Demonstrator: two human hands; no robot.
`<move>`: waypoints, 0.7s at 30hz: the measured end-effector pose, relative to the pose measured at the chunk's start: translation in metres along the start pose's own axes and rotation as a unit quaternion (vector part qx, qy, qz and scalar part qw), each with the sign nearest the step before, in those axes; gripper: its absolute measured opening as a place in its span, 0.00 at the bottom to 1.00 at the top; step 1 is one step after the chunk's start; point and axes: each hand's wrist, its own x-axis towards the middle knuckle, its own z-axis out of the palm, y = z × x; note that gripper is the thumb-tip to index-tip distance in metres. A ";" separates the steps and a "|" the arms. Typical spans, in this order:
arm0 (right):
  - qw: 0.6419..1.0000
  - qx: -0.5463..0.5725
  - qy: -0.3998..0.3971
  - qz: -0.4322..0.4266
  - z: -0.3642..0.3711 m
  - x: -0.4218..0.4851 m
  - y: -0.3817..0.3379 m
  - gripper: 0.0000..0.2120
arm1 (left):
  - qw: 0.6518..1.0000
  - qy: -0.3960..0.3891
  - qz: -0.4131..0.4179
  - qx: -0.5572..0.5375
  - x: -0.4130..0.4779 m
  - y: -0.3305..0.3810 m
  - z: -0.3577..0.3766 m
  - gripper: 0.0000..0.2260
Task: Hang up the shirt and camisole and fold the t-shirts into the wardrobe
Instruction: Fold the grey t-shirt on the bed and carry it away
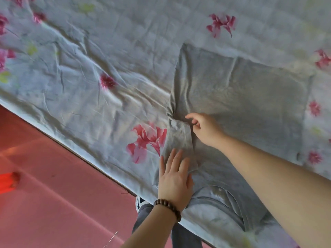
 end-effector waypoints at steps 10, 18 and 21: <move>0.998 -0.040 0.007 0.047 0.025 0.010 -0.009 0.10 | 0.994 -0.085 -0.058 0.033 -0.021 -0.042 -0.007 0.45; 0.945 -0.167 0.157 -0.233 0.051 -0.031 -0.026 0.15 | 0.998 -0.031 -0.019 0.051 -0.011 -0.028 -0.010 0.31; 0.932 -0.220 0.046 -0.284 0.075 -0.032 -0.014 0.20 | 0.996 -0.062 -0.030 0.055 0.002 -0.035 0.002 0.30</move>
